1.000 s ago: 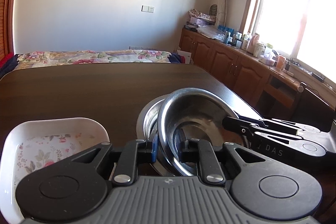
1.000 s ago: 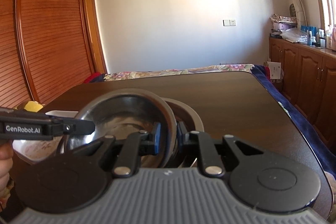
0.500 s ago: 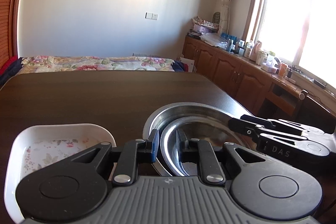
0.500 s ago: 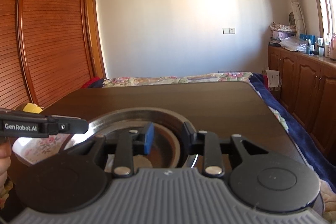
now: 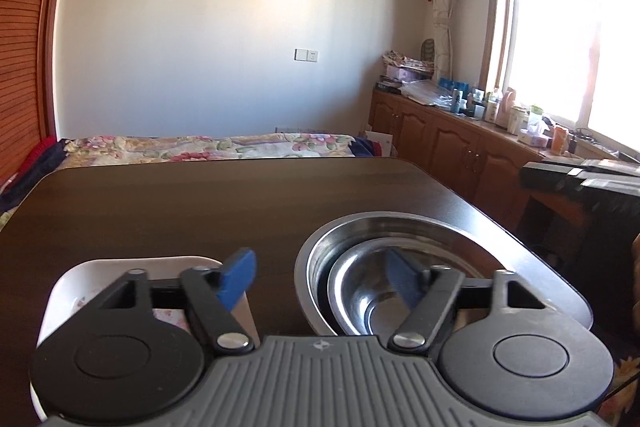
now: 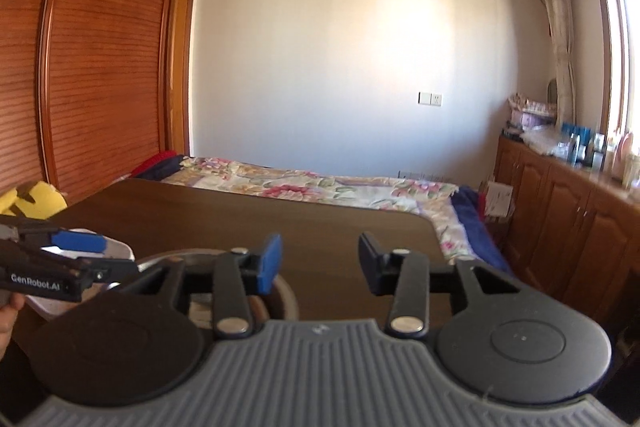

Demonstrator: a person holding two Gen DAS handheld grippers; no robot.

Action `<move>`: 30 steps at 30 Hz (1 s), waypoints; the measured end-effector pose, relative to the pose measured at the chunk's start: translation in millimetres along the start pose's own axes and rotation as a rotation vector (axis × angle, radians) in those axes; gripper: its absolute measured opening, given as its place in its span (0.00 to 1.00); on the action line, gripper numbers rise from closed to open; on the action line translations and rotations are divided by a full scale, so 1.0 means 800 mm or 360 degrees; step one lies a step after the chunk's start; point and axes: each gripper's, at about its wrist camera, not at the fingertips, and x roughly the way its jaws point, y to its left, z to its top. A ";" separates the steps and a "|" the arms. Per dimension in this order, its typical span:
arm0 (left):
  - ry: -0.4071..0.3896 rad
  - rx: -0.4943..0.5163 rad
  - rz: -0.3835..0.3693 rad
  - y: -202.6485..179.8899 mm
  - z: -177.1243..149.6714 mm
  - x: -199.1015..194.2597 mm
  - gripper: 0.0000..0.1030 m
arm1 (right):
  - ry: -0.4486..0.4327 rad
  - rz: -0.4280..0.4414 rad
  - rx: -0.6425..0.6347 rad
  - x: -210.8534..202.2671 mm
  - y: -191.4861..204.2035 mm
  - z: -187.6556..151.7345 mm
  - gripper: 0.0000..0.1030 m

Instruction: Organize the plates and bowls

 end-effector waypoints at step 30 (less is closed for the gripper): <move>0.0062 -0.0004 -0.0028 -0.012 -0.039 0.014 0.61 | 0.0190 0.0220 0.0234 0.054 0.015 -0.076 0.58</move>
